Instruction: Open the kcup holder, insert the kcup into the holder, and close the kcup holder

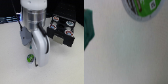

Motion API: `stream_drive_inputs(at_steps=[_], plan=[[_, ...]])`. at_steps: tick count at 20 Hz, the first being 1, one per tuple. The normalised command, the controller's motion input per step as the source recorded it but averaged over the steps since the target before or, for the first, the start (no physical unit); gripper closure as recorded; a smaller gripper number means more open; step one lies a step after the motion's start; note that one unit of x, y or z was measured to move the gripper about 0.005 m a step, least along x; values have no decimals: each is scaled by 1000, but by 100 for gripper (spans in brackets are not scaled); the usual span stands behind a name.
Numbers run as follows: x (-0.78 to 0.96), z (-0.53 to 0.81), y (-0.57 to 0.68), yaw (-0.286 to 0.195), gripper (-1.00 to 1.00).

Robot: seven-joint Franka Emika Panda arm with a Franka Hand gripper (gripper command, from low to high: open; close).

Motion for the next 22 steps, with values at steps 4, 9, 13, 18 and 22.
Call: stream_drive_inputs(at_steps=[4, 9, 13, 18, 22], plan=[[174, -209, -135, -136, -100], [86, -173, -177, -75, -100], [84, -153, -265, -31, -100], [135, -52, -70, -41, -100], [137, 42, 15, -44, 100]])
